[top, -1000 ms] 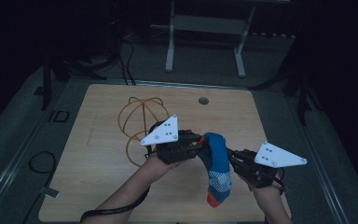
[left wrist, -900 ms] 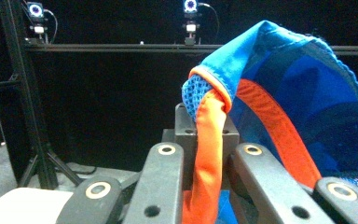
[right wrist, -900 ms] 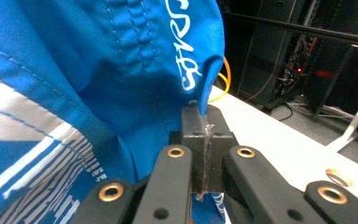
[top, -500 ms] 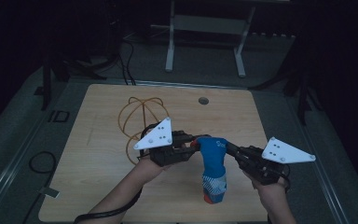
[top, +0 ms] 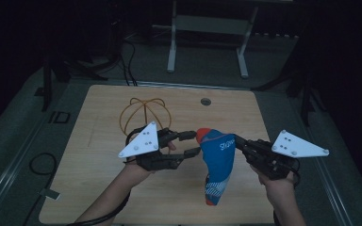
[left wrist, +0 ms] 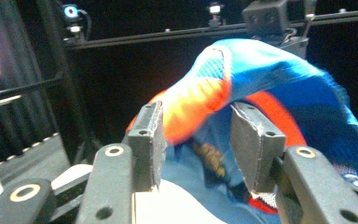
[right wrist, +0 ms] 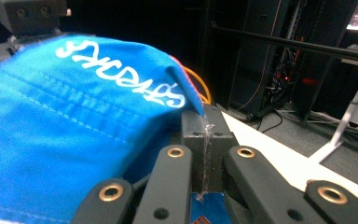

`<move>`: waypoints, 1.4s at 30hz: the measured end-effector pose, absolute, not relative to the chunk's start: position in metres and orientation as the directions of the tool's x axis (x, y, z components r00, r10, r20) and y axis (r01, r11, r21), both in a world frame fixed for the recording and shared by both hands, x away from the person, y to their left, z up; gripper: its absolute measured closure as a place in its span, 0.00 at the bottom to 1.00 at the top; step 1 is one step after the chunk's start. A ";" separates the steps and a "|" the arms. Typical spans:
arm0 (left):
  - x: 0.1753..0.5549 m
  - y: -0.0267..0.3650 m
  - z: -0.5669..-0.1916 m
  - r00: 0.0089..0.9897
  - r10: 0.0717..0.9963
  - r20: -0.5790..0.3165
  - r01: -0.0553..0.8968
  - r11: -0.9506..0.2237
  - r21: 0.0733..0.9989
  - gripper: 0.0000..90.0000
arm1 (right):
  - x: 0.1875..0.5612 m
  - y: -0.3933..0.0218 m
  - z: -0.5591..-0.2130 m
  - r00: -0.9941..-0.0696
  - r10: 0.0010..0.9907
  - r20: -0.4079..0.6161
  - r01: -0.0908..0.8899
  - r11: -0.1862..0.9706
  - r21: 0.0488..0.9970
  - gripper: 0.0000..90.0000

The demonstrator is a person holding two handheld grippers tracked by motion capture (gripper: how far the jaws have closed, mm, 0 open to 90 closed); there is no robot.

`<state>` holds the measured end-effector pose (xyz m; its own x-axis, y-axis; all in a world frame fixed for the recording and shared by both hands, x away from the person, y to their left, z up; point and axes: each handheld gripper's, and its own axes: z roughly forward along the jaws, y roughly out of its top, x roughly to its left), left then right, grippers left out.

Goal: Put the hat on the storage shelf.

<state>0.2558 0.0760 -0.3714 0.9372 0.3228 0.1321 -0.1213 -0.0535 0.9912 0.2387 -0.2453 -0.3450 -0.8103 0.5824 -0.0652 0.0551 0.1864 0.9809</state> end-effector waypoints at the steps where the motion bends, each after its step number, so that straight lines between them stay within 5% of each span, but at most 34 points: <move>1: 0.255 0.081 -0.372 0.935 0.332 0.129 -0.117 -0.057 0.992 0.59 | 0.239 -0.246 -0.343 -0.808 0.585 -0.065 0.054 0.183 0.982 1.00; 14: 0.232 0.127 -0.393 0.876 0.460 0.148 -0.090 -0.147 0.985 0.34 | 0.253 -0.234 -0.318 -0.811 0.579 -0.087 0.027 0.185 0.982 1.00; 23: 0.221 0.171 -0.421 0.786 0.602 0.139 -0.023 -0.197 0.980 0.04 | 0.268 -0.206 -0.296 -0.824 0.556 -0.105 0.004 0.191 0.982 1.00; 42: 0.190 0.231 -0.516 0.572 0.817 0.071 0.075 -0.138 0.988 0.02 | 0.316 -0.108 -0.274 -0.878 0.470 -0.092 0.036 0.256 0.966 1.00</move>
<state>0.1903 0.2313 -0.5163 0.5724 0.8170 0.0706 0.0747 -0.1377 0.9877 0.3165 -0.1081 -0.2740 -0.8780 0.4699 -0.0915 0.0361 0.2557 0.9661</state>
